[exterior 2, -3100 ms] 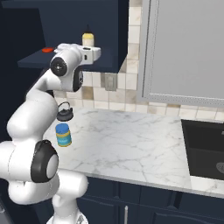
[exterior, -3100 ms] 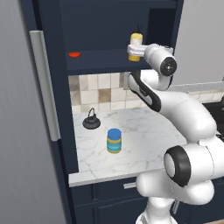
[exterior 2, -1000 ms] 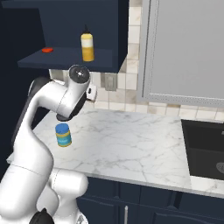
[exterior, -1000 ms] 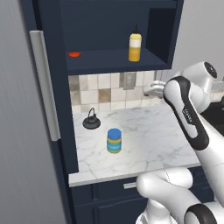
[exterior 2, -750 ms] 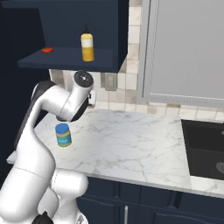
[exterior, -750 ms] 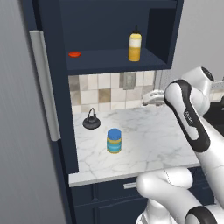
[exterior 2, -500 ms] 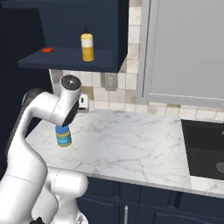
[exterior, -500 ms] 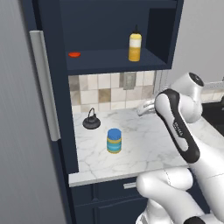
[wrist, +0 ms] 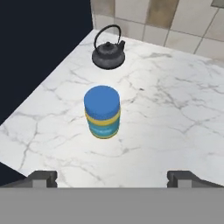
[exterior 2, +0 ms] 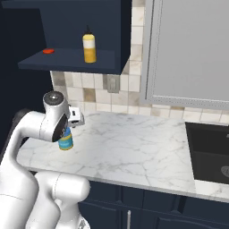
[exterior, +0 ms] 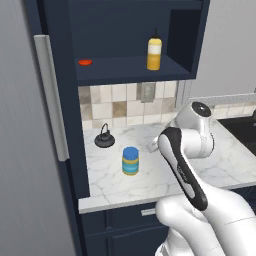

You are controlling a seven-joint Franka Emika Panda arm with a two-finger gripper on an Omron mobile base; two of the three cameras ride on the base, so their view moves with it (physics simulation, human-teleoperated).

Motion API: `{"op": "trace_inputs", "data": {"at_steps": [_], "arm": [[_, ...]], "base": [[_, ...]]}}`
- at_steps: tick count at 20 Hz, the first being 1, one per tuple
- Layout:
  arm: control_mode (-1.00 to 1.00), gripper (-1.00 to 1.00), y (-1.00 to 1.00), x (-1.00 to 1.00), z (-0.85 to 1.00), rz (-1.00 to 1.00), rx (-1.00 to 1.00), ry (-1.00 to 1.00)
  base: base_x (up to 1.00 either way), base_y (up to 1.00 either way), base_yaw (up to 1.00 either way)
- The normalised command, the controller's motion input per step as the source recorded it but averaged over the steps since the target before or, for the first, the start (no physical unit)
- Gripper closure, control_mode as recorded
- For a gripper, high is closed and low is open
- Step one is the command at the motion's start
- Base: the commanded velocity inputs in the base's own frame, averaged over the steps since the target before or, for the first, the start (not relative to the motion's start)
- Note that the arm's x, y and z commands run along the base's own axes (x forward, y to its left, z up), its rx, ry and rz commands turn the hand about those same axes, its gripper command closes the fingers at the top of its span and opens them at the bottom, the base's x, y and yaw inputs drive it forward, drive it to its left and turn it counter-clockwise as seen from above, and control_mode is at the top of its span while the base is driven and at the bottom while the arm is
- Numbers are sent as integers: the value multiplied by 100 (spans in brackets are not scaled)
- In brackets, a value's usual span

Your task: Pick the mustard and mayonnaise from the counter and place them in the cabinet.

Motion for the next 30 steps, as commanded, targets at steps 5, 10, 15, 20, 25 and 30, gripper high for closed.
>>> {"op": "trace_inputs", "data": {"at_steps": [5, 10, 15, 20, 25, 30], "arm": [[-100, -100, 0, 0, -27, 12, 0, 0], [-100, -100, 11, 0, -29, 12, 0, 0], [-100, -100, 28, 0, -22, 7, -2, 0], [-100, -100, 15, 2, -8, 1, -4, 0], [-100, -100, 1, 17, -3, 0, -6, 0], [-100, -100, 0, 26, 0, 0, -1, 0]], "base": [[0, 0, 0], [0, 0, 0], [0, 0, 0], [0, 0, 0], [0, 0, 0], [0, 0, 0]]}}
